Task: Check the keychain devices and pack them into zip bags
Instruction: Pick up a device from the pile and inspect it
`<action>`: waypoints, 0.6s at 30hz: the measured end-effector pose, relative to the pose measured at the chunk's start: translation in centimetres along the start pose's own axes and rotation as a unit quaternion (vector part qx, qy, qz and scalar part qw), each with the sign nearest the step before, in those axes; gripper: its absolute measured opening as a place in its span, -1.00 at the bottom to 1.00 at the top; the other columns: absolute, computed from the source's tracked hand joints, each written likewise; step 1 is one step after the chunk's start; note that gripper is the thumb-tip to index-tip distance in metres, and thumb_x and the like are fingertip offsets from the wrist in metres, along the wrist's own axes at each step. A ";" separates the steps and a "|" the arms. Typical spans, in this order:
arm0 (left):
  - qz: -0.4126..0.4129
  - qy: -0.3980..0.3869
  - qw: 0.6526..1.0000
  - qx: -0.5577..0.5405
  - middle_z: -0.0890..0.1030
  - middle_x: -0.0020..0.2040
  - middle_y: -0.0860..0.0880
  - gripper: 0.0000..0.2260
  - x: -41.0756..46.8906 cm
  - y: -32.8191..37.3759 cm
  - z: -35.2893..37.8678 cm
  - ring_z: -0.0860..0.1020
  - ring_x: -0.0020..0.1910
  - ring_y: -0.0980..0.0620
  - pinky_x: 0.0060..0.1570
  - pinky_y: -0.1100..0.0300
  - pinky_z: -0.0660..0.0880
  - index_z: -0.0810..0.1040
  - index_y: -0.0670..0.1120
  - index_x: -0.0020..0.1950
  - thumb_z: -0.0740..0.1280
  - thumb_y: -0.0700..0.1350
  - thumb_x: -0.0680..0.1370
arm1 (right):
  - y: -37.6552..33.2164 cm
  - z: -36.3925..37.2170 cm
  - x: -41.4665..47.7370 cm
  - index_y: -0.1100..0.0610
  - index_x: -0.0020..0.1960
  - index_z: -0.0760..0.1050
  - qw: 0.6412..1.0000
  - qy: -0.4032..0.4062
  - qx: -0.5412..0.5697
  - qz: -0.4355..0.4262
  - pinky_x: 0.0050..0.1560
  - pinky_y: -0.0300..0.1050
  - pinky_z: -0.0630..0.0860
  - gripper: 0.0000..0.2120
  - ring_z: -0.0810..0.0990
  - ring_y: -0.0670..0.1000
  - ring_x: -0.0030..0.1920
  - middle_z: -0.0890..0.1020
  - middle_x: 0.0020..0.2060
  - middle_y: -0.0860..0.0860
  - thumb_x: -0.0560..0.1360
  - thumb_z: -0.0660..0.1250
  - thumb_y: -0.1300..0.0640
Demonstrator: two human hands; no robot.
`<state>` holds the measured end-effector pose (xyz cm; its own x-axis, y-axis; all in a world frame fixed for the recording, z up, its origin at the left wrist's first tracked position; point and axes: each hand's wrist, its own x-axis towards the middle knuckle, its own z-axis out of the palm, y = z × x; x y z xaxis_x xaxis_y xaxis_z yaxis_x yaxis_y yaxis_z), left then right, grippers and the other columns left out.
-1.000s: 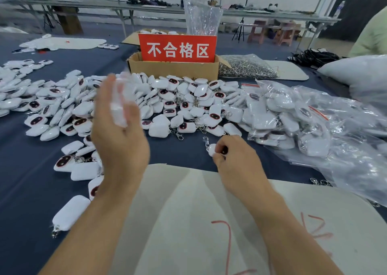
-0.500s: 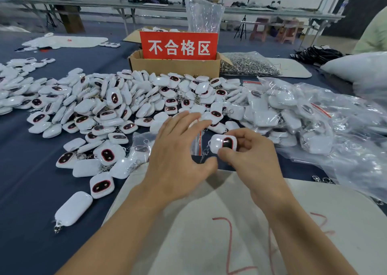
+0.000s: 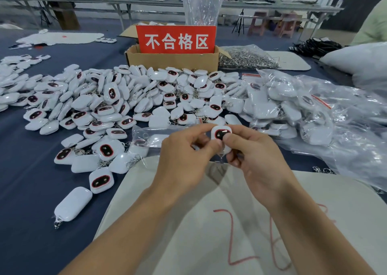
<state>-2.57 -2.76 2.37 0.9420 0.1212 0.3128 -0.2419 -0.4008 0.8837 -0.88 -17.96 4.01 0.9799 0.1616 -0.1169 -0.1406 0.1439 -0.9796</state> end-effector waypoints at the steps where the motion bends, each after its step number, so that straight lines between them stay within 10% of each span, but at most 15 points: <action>1: -0.012 -0.008 1.000 -0.021 0.68 -0.23 0.11 -0.76 0.1 -0.1 0.0 0.57 -0.41 0.12 -0.35 0.20 0.51 0.63 0.46 0.02 0.45 0.10 0.45 | 0.0 0.0 0.0 0.13 0.03 0.73 1.000 0.008 -0.001 0.004 -0.22 -0.16 0.35 -0.79 0.41 -0.05 -0.33 0.65 -0.23 0.08 0.58 0.34 0.32; 18: -0.134 -0.043 0.975 -0.174 0.68 -0.35 -0.13 -0.83 0.2 0.3 0.3 0.67 -0.45 -0.08 -0.43 0.16 0.60 0.74 -0.16 -0.19 0.46 -0.15 0.57 | -0.1 0.2 -0.7 0.17 0.00 0.71 0.997 -0.019 -0.049 -0.054 -0.33 -0.33 0.47 -0.69 0.56 -0.08 -0.37 0.74 -0.27 0.11 0.43 0.35 0.49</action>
<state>-2.41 -3.14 2.54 0.9946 0.0974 0.0369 -0.0341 -0.0305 0.9990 -1.54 -17.90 4.25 0.9824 0.1867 -0.0054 -0.0184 0.0675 -0.9976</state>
